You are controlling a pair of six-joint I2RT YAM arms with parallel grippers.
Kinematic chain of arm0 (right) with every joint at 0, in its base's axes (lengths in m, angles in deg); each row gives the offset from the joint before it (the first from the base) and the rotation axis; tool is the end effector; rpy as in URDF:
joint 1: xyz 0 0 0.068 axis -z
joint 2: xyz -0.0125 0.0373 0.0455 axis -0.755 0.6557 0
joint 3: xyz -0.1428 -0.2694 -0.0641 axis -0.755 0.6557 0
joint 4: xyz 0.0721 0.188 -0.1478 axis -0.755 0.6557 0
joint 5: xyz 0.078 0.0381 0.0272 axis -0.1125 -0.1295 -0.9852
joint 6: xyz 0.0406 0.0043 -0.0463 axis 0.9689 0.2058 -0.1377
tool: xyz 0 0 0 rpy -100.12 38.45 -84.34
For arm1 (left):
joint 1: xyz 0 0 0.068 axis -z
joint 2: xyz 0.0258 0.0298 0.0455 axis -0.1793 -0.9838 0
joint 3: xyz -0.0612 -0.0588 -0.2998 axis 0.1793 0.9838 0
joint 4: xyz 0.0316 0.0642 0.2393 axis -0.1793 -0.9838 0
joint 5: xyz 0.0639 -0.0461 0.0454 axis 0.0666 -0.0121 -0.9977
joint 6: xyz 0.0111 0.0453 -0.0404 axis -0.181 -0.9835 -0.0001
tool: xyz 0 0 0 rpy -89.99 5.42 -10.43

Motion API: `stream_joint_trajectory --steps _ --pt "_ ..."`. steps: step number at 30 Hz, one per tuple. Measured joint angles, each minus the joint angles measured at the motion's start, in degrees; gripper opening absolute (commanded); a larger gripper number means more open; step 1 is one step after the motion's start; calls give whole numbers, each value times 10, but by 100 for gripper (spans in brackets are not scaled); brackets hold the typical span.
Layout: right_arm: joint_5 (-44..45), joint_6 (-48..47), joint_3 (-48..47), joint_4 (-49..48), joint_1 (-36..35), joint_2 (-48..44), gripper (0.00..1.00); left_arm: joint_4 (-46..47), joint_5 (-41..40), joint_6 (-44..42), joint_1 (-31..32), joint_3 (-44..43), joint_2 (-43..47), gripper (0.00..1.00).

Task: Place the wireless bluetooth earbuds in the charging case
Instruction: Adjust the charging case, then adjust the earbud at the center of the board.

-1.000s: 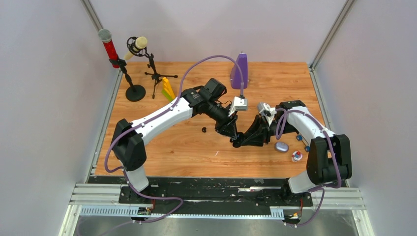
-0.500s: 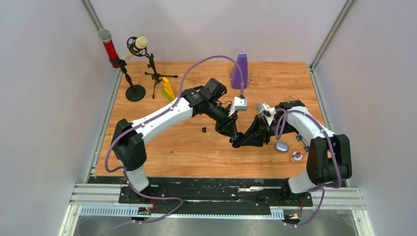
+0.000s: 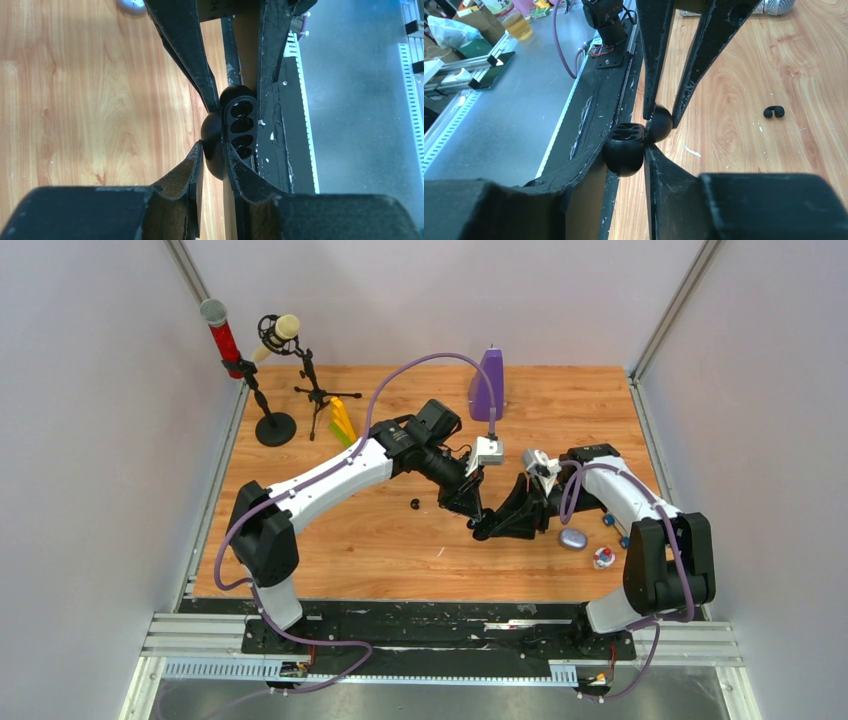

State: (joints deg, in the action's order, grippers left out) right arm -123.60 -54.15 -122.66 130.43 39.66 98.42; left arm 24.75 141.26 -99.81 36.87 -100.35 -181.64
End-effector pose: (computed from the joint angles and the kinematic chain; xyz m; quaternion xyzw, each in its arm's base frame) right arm 0.1894 0.0784 0.2909 -0.4839 0.5381 0.5899 0.3583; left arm 0.2318 -0.3037 0.3466 0.5831 0.6389 -0.4683 0.1802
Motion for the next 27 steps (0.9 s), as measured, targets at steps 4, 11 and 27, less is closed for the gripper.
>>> stream_joint_trajectory --steps 4,11,27 --pt "-3 2 -4 4 0 7 99 3 -12 2 0 0 0 20" --pt "-6 14 -18 3 2 18 100 2 -52 2 0 0 0 22" --pt "230 524 -81 -291 125 -15 100 -18 -380 -26 0 77 112 26"
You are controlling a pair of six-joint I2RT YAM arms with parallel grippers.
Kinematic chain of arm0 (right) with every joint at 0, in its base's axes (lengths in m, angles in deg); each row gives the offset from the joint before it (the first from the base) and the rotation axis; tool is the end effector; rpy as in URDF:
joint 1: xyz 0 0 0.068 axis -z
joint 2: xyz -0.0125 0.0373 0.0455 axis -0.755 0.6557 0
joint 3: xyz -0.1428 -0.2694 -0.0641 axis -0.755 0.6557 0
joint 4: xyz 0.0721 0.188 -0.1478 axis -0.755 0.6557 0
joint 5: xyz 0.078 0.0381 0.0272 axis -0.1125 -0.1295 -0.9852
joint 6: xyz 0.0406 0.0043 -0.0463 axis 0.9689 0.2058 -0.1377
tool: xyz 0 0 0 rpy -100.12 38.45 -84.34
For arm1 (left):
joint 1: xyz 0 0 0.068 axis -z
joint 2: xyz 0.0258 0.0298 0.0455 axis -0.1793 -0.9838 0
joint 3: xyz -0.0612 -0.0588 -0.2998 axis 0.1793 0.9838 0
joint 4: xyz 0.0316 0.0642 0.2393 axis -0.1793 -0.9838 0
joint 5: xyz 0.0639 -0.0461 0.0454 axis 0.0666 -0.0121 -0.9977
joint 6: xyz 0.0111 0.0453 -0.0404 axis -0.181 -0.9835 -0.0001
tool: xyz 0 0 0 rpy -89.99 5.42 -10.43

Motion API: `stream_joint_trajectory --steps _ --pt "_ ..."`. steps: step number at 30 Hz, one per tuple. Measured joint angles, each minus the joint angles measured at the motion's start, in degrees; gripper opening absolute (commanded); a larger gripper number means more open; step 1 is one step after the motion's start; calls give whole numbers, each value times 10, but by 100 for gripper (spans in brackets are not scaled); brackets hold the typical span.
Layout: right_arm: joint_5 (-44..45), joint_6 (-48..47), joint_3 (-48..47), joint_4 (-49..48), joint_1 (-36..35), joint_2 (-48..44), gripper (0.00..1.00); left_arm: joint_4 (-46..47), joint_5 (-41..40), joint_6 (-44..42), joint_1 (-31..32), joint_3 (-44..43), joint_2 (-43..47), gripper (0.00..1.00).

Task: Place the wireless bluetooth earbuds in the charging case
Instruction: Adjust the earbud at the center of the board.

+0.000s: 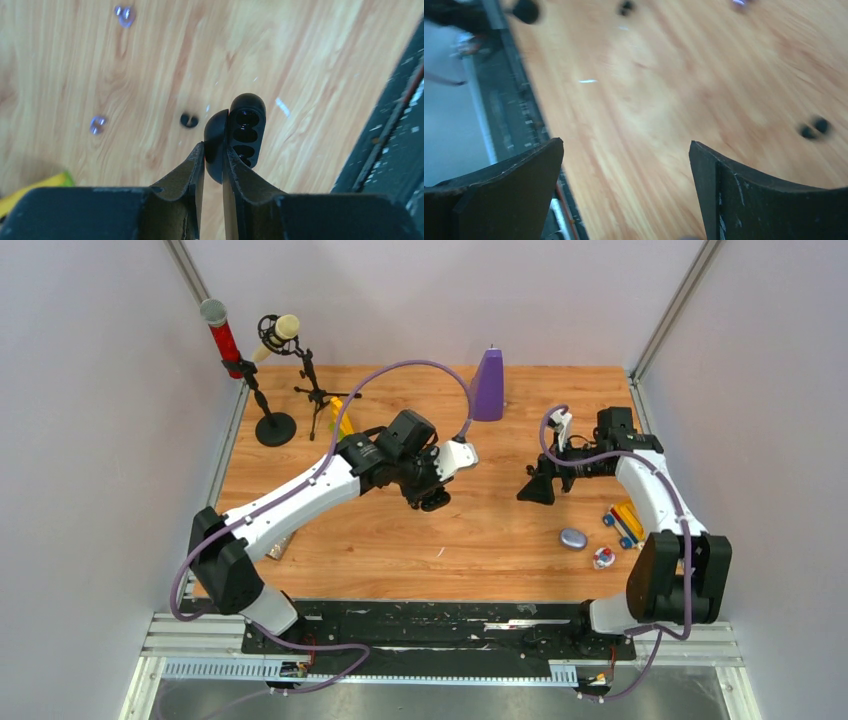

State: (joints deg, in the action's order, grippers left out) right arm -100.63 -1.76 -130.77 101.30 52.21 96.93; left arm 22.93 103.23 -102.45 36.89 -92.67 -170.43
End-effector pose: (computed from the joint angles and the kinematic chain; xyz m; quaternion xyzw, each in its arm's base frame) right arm 0.2543 0.0278 0.3065 -0.3683 0.7604 0.4375 0.3079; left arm 0.2179 -0.2512 0.3563 0.5620 0.7497 -0.1799 0.2996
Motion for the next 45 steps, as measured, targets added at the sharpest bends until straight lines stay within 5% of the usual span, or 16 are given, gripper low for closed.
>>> stream_joint_trajectory --steps 8,22,29,45 --pt "216 235 0 -226 -1 -1 83 0 -124 -42 -5 96 45 25" --pt "343 367 -107 -293 -1 229 40 -17 -120 -93 -55 118 79 25" --pt "387 380 -137 -290 -1 260 32 -15 -90 -121 -57 116 80 25" --pt "411 381 -153 -273 -9 320 31 12 -70 -108 -54 111 39 25"
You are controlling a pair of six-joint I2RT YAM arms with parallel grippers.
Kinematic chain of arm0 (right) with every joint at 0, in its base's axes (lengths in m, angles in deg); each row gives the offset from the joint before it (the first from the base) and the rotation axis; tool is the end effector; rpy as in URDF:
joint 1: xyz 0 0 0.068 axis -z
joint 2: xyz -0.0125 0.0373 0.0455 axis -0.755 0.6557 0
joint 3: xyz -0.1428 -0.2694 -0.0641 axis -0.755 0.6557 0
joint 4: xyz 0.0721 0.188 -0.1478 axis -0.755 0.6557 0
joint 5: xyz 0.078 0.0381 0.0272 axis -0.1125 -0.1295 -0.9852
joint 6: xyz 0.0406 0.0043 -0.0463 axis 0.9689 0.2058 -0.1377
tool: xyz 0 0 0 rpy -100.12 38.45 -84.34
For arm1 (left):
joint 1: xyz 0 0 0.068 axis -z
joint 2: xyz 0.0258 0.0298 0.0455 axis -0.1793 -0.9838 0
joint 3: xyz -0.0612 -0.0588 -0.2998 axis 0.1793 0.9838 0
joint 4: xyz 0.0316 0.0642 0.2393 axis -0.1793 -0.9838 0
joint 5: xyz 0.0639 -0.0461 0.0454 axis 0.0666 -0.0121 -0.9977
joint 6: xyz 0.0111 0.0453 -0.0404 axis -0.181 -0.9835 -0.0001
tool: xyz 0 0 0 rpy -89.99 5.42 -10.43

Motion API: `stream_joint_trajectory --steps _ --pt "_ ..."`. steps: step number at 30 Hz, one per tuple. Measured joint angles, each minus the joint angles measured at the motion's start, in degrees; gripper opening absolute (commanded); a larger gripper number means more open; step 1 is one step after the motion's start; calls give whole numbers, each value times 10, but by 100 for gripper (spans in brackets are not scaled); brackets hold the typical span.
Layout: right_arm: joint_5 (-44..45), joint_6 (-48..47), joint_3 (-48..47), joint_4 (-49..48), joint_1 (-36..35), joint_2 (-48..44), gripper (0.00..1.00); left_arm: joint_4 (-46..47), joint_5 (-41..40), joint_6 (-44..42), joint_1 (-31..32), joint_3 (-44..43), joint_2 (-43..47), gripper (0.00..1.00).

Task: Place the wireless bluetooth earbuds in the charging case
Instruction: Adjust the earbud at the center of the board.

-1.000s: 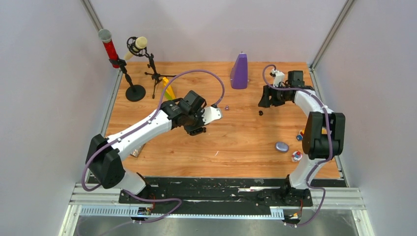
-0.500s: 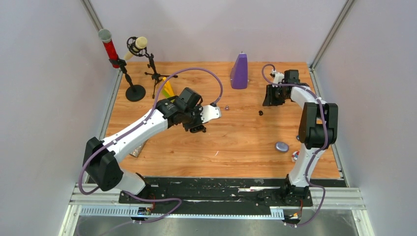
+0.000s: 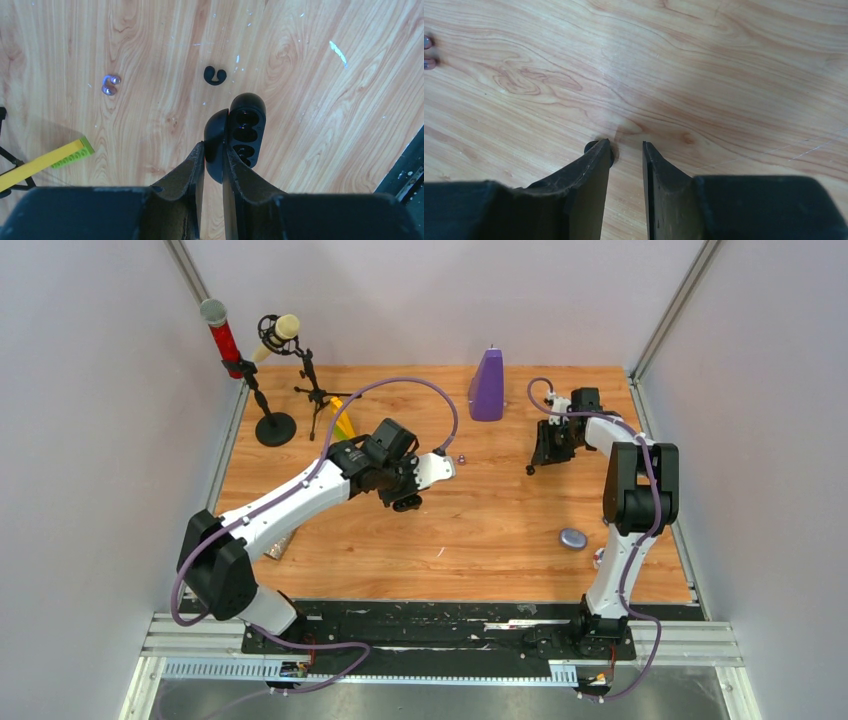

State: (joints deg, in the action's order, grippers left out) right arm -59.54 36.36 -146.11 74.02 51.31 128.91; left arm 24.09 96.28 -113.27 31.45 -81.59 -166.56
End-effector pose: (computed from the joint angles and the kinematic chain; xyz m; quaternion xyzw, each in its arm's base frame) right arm 0.4278 0.0010 0.1922 -0.0948 0.9560 0.1745 0.2159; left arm 0.2235 -0.2065 0.3172 0.5911 0.7532 -0.0759 0.2783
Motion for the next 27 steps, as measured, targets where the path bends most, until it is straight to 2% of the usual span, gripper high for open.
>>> stream_joint_trajectory --steps 7,27 --pt "-28 4 7 6 3 -1 27 10 -9 4 10 0 19 25" --pt "-118 28 63 22 55 -55 29 16 -24 10 20 7 39 25"
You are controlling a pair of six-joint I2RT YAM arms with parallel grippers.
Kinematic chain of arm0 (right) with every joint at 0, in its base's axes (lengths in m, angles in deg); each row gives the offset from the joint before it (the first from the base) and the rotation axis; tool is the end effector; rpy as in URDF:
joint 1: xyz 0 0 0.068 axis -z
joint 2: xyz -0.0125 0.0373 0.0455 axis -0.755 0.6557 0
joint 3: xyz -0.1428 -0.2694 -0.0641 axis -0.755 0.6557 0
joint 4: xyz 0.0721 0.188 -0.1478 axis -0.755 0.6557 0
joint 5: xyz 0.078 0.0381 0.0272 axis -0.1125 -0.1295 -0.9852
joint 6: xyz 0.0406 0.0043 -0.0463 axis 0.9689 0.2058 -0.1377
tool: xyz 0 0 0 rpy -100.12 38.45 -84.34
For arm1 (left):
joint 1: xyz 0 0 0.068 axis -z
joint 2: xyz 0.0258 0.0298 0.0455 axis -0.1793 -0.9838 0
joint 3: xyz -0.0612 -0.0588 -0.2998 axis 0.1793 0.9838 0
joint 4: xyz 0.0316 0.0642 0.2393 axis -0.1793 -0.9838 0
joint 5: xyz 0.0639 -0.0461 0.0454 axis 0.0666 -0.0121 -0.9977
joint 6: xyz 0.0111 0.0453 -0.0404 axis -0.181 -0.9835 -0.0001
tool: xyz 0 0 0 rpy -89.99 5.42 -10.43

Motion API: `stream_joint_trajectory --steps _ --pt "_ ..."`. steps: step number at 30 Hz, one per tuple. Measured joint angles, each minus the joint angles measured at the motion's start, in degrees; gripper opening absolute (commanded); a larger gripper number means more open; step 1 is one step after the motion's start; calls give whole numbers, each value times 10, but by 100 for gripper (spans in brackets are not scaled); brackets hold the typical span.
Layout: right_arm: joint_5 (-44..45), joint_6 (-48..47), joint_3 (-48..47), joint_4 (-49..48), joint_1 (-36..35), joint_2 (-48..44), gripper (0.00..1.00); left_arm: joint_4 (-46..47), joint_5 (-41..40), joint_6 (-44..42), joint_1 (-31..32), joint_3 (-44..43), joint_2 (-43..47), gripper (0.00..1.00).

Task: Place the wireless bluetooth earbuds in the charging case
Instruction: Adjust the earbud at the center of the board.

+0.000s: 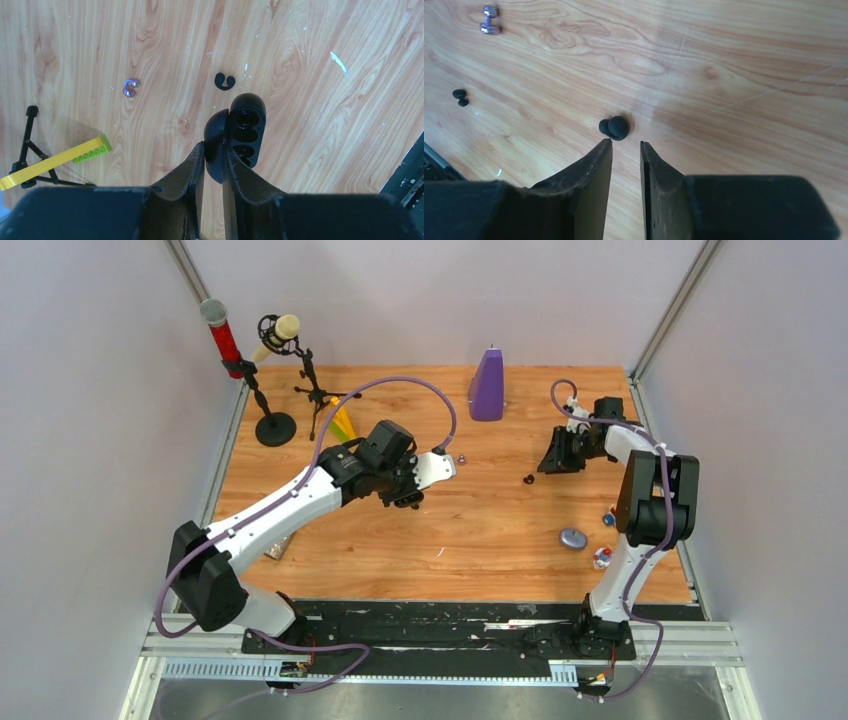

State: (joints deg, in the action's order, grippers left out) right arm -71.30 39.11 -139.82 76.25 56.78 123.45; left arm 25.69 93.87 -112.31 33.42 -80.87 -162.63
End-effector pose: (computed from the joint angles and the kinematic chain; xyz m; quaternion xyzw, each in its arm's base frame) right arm 0.3923 -0.0267 0.2027 -0.0386 0.9404 0.2710 0.2019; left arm 0.2083 -0.2038 0.3342 0.5868 0.7414 -0.0668 0.3185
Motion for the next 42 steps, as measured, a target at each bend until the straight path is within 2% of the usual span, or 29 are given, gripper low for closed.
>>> stream_joint_trajectory --steps 6,20,28,42 --pt "-17 0 6 30 -8 -11 39 0 0 2 0 0 2 25" --pt "-23 9 23 64 -30 -6 45 1 -3 3 0 0 2 25" --pt "-38 37 3 72 -30 31 47 4 -13 2 0 4 2 25" --pt "-23 45 -58 63 -31 61 43 5 -15 2 0 7 2 25"
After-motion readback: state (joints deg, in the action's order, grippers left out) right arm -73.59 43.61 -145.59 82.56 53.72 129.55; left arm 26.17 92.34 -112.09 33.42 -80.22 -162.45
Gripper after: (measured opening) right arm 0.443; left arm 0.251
